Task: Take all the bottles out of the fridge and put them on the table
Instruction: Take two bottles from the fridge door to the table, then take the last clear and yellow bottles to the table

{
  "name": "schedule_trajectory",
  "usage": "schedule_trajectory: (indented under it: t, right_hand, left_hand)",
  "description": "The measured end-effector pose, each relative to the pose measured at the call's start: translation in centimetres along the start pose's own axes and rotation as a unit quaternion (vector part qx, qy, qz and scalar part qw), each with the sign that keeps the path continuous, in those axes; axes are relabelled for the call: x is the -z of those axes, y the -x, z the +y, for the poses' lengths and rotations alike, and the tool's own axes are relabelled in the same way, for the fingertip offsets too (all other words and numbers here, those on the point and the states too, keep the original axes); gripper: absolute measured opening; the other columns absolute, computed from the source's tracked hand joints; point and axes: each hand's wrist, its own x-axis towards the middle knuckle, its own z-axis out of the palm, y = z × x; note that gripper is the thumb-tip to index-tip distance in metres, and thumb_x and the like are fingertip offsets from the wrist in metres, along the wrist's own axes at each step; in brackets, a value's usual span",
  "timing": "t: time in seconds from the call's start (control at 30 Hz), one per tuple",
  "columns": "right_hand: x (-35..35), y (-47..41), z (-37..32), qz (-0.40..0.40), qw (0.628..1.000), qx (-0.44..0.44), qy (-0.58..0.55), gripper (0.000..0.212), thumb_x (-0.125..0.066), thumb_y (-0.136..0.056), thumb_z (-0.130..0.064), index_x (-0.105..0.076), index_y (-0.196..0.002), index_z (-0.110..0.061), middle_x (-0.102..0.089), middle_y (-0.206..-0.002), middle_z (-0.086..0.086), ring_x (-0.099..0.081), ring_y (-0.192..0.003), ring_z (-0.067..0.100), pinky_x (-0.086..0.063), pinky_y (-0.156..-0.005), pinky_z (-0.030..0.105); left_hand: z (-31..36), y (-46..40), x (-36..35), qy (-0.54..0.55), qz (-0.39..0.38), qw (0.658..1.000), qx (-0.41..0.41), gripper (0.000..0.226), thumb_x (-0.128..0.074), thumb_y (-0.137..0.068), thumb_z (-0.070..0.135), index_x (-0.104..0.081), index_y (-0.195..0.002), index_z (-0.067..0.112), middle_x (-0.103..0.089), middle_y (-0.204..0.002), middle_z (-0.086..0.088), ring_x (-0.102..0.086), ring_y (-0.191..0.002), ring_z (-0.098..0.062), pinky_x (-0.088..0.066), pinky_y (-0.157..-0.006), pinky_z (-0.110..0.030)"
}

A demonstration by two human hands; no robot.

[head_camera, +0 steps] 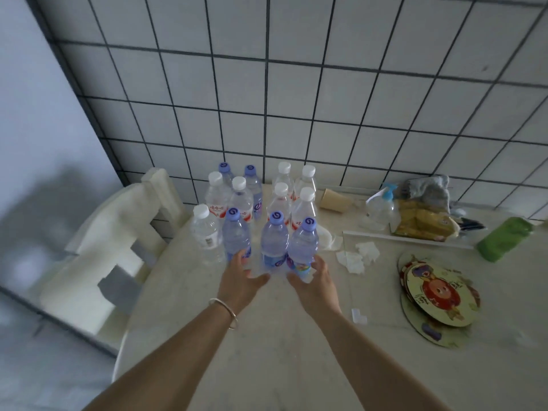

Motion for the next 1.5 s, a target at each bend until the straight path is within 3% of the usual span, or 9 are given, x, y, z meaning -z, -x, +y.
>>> schedule_trajectory:
  t: [0.13, 0.23, 0.4, 0.57, 0.67, 0.83, 1.0, 1.23, 1.5]
  right_hand:
    - [0.4, 5.5, -1.5, -0.035, 0.995, 0.094, 0.019, 0.071, -0.068, -0.078, -0.038, -0.036, -0.137, -0.017, -0.044, -0.140, 0.002, -0.044, -0.127, 0.023, -0.038, -0.101, 0.034]
    - [0.5, 10.5, -2.0, -0.067, 0.986, 0.149, 0.040, 0.078, -0.066, -0.081, -0.040, -0.028, -0.144, -0.015, -0.035, -0.148, 0.002, -0.033, -0.136, 0.020, -0.028, -0.111, 0.033]
    - [-1.1, 20.4, -0.9, -0.146, 0.961, 0.227, 0.053, 0.071, -0.063, -0.083, -0.040, -0.031, -0.142, -0.016, -0.042, -0.143, 0.004, -0.038, -0.132, 0.021, -0.029, -0.109, 0.033]
    - [-4.8, 31.4, 0.4, -0.244, 0.939, 0.241, 0.036, 0.066, -0.063, -0.084, -0.039, -0.034, -0.139, -0.018, -0.046, -0.140, 0.005, -0.045, -0.126, 0.021, -0.035, -0.106, 0.035]
    - [-8.0, 37.1, -0.2, -0.312, 0.909, 0.269, 0.066, 0.066, -0.060, -0.084, -0.041, -0.032, -0.140, -0.019, -0.043, -0.142, 0.001, -0.043, -0.128, 0.019, -0.034, -0.106, 0.033]
    - [-14.2, 46.7, -1.5, -0.406, 0.856, 0.305, 0.096, 0.058, -0.058, -0.086, -0.041, -0.039, -0.136, -0.018, -0.048, -0.136, 0.003, -0.048, -0.122, 0.021, -0.039, -0.103, 0.040]
    - [-22.1, 56.7, -3.7, -0.456, 0.799, 0.374, 0.121, 0.058, -0.056, -0.087, -0.042, -0.036, -0.136, -0.019, -0.045, -0.138, 0.002, -0.045, -0.125, 0.020, -0.039, -0.104, 0.040]
    - [-32.8, 66.6, -9.4, -0.456, 0.814, 0.351, 0.085, 0.058, -0.056, -0.087, -0.040, -0.036, -0.137, -0.018, -0.045, -0.140, 0.004, -0.044, -0.126, 0.020, -0.039, -0.102, 0.038]
    - [-42.4, 68.6, -16.5, -0.398, 0.849, 0.346, 0.024, 0.054, -0.060, -0.087, -0.035, -0.042, -0.133, -0.015, -0.051, -0.133, 0.004, -0.048, -0.116, 0.015, -0.038, -0.094, 0.029]
  left_hand:
    - [1.4, 6.1, 3.3, 0.037, 0.057, 0.997, -0.019, 0.068, -0.077, -0.072, 0.005, -0.042, -0.130, 0.005, -0.053, -0.115, -0.011, -0.057, -0.091, -0.026, -0.046, -0.069, -0.014]
    - [1.5, 12.6, 5.9, 0.039, 0.114, 0.992, -0.041, 0.064, -0.076, -0.074, 0.016, -0.044, -0.130, 0.013, -0.054, -0.113, -0.003, -0.059, -0.089, -0.020, -0.047, -0.073, -0.023]
    - [-0.3, 25.4, 10.6, 0.048, 0.207, 0.976, -0.036, 0.063, -0.073, -0.078, 0.023, -0.042, -0.132, 0.013, -0.054, -0.117, -0.002, -0.060, -0.098, -0.019, -0.048, -0.078, -0.023]
    - [-3.8, 37.0, 14.6, 0.118, 0.292, 0.948, 0.049, 0.056, -0.073, -0.078, 0.014, -0.046, -0.127, 0.013, -0.057, -0.117, -0.008, -0.061, -0.093, -0.021, -0.050, -0.071, -0.021]
    - [-6.4, 43.2, 18.0, 0.144, 0.344, 0.926, 0.060, 0.049, -0.073, -0.078, 0.012, -0.049, -0.120, 0.017, -0.058, -0.115, -0.010, -0.062, -0.089, -0.020, -0.046, -0.062, -0.012]
    - [-11.4, 53.1, 25.7, 0.128, 0.433, 0.888, 0.090, 0.044, -0.074, -0.077, 0.016, -0.052, -0.116, 0.019, -0.061, -0.115, -0.016, -0.064, -0.096, -0.027, -0.051, -0.077, -0.029]
    - [-14.8, 60.9, 35.0, 0.111, 0.497, 0.856, 0.090, 0.047, -0.070, -0.081, 0.019, -0.049, -0.123, 0.013, -0.058, -0.113, -0.008, -0.059, -0.102, -0.022, -0.047, -0.074, -0.018]
    - [-17.5, 66.2, 49.1, 0.098, 0.498, 0.859, 0.072, 0.047, -0.067, -0.084, 0.021, -0.048, -0.126, 0.012, -0.058, -0.117, -0.009, -0.058, -0.103, -0.023, -0.048, -0.084, -0.026]
    - [-20.1, 62.4, 60.4, 0.159, 0.452, 0.877, 0.042, 0.045, -0.065, -0.085, 0.012, -0.047, -0.126, 0.009, -0.056, -0.122, -0.017, -0.059, -0.100, -0.023, -0.051, -0.082, -0.023]
